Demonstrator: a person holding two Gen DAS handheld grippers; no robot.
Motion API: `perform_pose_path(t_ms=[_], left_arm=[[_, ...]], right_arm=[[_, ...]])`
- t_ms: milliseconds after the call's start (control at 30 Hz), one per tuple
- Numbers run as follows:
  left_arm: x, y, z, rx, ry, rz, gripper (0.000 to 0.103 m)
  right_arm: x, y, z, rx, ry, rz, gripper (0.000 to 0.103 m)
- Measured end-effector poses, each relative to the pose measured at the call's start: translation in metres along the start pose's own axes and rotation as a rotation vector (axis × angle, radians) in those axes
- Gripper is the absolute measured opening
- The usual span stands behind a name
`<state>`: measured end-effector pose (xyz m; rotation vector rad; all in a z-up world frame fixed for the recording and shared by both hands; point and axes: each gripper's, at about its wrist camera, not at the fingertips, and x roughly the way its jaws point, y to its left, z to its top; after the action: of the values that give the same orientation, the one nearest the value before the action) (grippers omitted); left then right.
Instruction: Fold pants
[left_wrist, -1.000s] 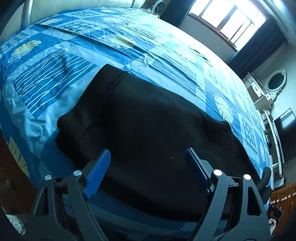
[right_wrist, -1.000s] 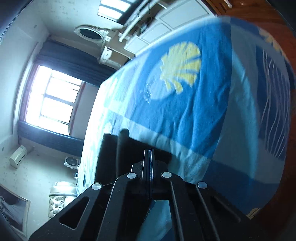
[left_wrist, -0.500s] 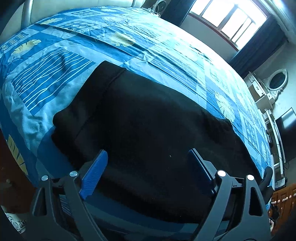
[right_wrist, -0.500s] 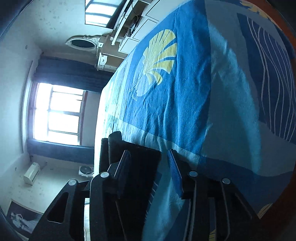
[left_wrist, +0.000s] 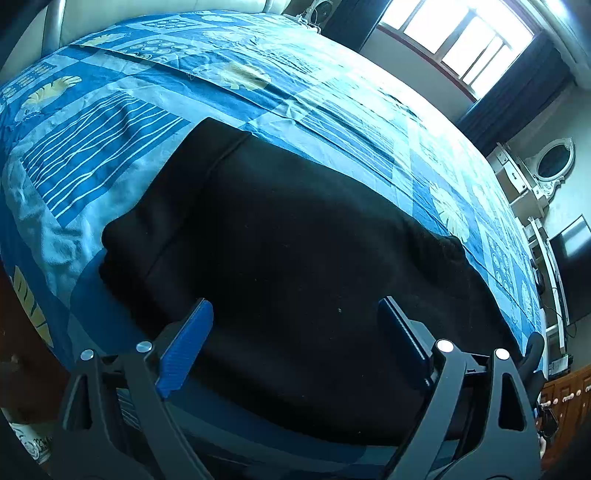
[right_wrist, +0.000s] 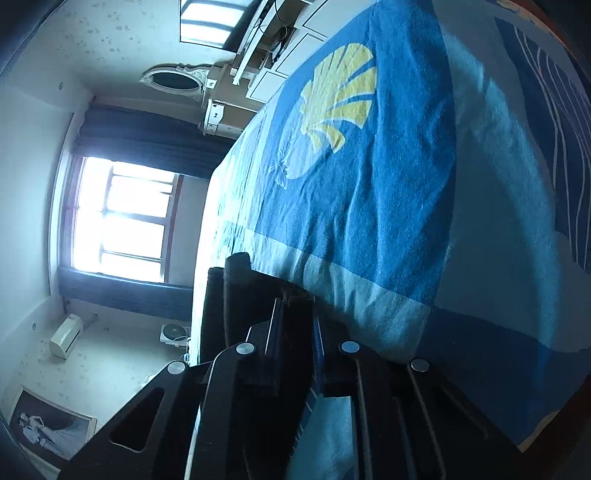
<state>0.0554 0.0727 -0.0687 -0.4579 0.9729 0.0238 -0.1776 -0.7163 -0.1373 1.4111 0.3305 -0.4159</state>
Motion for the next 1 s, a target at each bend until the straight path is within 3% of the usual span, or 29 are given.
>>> perform_pose_path(t_ms=[133, 267, 433, 600, 667, 800, 900, 1000], left_arm=[[0.000, 0.000, 0.000, -0.010, 0.000, -0.004, 0.090], [0.002, -0.001, -0.001, -0.002, -0.002, 0.000, 0.091], [0.003, -0.003, -0.001, 0.014, -0.001, 0.006, 0.092], [0.002, 0.001, -0.001, 0.013, 0.000, -0.012, 0.092], [0.002, 0.001, -0.002, 0.017, 0.001, -0.012, 0.092], [0.001, 0.001, -0.002, 0.013, 0.000, -0.014, 0.092], [0.001, 0.001, -0.003, 0.008, -0.003, -0.016, 0.092], [0.001, 0.001, -0.003, 0.016, -0.002, -0.015, 0.092]], right_arm=[[-0.022, 0.009, 0.006, -0.067, -0.029, -0.021, 0.012], [-0.013, -0.019, 0.005, -0.047, 0.002, -0.095, 0.011], [-0.011, -0.025, 0.010, -0.004, 0.002, -0.052, 0.012], [-0.043, -0.010, 0.023, -0.001, -0.139, -0.106, 0.020], [-0.034, 0.015, 0.022, -0.061, -0.099, -0.071, 0.023], [0.019, 0.057, 0.008, -0.118, 0.064, 0.034, 0.035], [0.066, 0.074, 0.001, -0.117, 0.144, 0.039, 0.036], [0.101, 0.078, -0.001, -0.103, 0.161, -0.024, 0.036]])
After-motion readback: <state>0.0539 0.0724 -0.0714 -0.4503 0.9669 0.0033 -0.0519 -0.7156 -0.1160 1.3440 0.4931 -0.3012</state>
